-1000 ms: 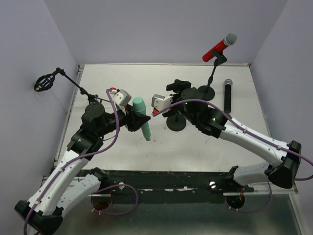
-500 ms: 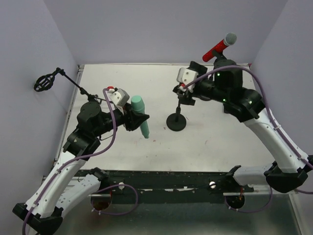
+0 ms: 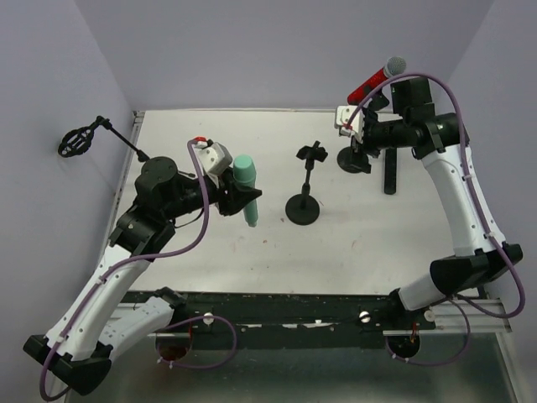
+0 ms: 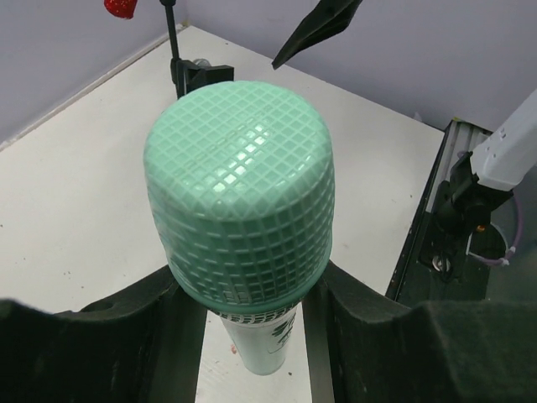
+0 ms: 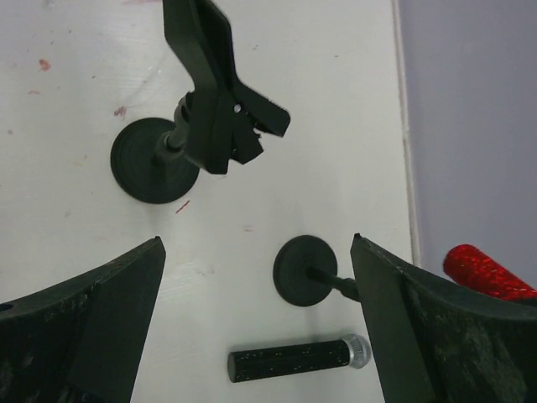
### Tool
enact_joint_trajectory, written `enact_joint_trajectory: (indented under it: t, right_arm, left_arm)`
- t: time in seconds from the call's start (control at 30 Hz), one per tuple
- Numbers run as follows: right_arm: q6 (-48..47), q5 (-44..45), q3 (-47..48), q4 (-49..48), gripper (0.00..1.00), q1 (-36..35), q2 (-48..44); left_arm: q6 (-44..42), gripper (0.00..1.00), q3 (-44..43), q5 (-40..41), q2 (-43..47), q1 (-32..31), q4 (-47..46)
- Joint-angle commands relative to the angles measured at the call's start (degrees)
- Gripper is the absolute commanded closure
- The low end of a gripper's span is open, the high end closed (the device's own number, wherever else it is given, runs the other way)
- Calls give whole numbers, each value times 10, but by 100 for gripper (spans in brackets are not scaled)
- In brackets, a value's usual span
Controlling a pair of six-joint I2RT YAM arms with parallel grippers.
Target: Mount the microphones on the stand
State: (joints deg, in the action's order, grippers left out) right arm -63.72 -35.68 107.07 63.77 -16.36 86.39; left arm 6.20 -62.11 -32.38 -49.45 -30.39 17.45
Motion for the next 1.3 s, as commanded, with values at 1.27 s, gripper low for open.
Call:
enact_joint_trajectory:
  t: [1.27]
  right_arm:
    - [-169, -236, 119, 175, 15, 17, 206]
  left_arm:
    - [-148, 100, -459, -218, -418, 2, 144]
